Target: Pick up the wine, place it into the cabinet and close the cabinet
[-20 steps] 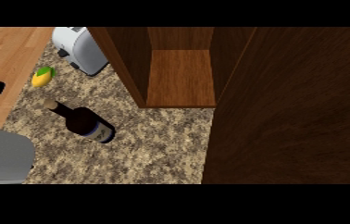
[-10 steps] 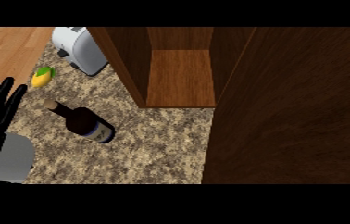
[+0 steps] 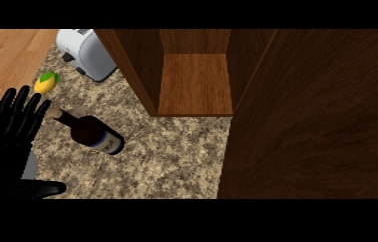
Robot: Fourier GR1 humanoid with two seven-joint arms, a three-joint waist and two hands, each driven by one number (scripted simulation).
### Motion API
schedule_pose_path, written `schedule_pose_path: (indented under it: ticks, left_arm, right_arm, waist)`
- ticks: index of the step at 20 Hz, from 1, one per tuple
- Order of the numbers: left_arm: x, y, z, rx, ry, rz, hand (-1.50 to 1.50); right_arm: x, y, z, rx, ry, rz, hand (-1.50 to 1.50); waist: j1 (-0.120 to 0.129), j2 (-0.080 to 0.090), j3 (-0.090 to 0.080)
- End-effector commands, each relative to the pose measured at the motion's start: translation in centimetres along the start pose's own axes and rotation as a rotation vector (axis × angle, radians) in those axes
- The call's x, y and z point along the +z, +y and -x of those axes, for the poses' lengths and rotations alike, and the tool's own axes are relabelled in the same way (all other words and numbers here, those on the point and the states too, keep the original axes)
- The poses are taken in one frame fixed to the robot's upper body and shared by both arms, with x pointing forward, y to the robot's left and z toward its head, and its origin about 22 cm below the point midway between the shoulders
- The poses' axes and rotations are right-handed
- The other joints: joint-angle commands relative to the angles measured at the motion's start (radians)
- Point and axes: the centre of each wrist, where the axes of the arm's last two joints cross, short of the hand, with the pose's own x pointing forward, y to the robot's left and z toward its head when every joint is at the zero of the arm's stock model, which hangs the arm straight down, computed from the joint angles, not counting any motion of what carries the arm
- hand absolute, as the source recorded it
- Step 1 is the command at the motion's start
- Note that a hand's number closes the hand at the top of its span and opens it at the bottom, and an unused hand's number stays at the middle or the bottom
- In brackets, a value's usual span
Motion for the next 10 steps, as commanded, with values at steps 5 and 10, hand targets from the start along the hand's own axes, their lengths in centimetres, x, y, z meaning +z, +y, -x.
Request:
schedule_pose_path:
  ticks: [5, 10]
  left_arm:
    - [1.6, 3.0, 4.1, -0.018, 0.031, 0.004, -1.50]
    - [0.3, 3.3, 5.7, -0.015, 0.052, -0.009, -1.50]
  right_arm:
    - [1.7, -0.3, -1.6, -0.032, -0.027, -0.053, -1.50]
    - [4.2, 0.4, -1.6, -0.062, -0.023, -0.061, -1.50]
  waist:
    - [0.004, 0.000, 0.000]
    - [-0.006, -0.002, 0.000]
